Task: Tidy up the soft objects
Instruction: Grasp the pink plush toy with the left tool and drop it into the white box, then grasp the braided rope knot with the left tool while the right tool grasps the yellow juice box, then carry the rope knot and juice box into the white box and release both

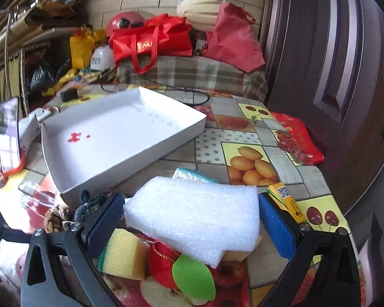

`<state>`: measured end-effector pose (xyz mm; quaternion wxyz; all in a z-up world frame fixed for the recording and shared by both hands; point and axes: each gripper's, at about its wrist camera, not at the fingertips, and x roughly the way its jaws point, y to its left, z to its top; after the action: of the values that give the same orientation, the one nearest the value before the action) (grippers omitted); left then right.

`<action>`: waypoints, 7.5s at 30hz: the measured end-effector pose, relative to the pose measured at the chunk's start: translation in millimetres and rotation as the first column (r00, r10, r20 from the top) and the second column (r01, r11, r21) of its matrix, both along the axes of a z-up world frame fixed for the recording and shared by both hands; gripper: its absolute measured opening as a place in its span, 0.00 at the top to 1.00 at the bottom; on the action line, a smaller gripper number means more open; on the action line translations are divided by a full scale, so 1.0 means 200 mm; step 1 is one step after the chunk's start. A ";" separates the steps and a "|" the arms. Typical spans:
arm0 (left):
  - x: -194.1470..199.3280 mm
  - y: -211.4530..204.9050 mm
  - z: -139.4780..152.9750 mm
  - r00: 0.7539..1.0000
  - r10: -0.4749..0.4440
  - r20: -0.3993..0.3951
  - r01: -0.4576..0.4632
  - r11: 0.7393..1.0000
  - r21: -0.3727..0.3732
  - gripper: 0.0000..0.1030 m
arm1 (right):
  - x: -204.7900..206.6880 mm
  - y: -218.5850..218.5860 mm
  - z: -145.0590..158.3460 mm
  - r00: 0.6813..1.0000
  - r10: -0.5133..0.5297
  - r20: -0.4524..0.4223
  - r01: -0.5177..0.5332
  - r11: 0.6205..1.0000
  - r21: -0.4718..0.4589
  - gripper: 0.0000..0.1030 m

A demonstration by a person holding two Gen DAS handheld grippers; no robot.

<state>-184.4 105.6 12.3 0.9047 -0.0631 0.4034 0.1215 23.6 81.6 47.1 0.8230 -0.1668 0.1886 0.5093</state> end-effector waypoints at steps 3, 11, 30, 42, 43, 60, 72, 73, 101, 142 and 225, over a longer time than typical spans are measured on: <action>-0.01 -0.01 0.01 1.000 -0.011 0.016 0.011 1.000 0.013 0.35 | 0.00 -0.04 0.03 1.000 0.018 -0.020 -0.017 0.999 0.044 0.09; -0.24 0.10 0.21 0.905 0.209 0.372 -0.262 0.960 0.100 0.35 | -0.01 -0.36 0.12 0.999 0.019 -0.036 -0.002 0.903 0.429 0.09; -0.31 0.55 0.28 0.674 0.478 0.563 -0.653 0.742 0.151 0.35 | -0.28 -0.12 0.00 0.990 0.141 -0.001 -0.128 0.903 0.411 0.09; -0.14 0.87 0.29 0.624 0.563 0.542 -0.722 0.680 0.125 0.34 | -0.43 0.26 -0.02 0.988 0.152 -0.015 -0.137 0.926 0.350 0.09; -0.13 0.90 0.29 0.619 0.575 0.536 -0.727 0.677 0.115 0.34 | -0.43 0.28 -0.02 0.989 0.145 -0.019 -0.130 0.929 0.348 0.09; 0.00 1.03 0.27 0.636 0.629 0.448 -0.730 0.678 0.085 0.32 | -0.38 0.51 -0.02 0.995 0.073 -0.065 -0.054 0.963 0.262 0.07; -0.06 1.02 0.29 0.591 0.637 0.495 -0.758 0.649 0.071 0.01 | -0.36 0.46 -0.02 0.994 0.064 -0.092 -0.032 0.950 0.310 0.00; -0.06 1.02 0.29 0.592 0.636 0.495 -0.757 0.650 0.069 0.01 | -0.37 0.46 -0.02 0.994 0.070 -0.087 -0.039 0.948 0.315 0.00; -0.11 0.40 0.24 0.905 0.135 0.403 -0.223 0.958 0.179 0.02 | 0.01 -0.29 -0.03 0.995 -0.081 -0.052 0.095 0.914 0.394 0.00; -0.02 0.28 0.09 0.994 0.046 0.104 -0.060 0.989 0.134 0.60 | 0.63 -0.44 -0.14 0.941 -0.081 -0.327 0.170 0.952 0.253 0.76; -0.10 1.11 0.23 0.654 0.624 0.427 -0.610 0.770 -0.190 0.00 | -0.26 0.58 -0.06 0.960 0.158 -0.232 -0.117 0.976 0.181 0.18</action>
<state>-204.4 328.5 59.1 0.8776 -0.2369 0.1296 0.3962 -29.3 198.4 34.9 0.7669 -0.0463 0.2338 0.5959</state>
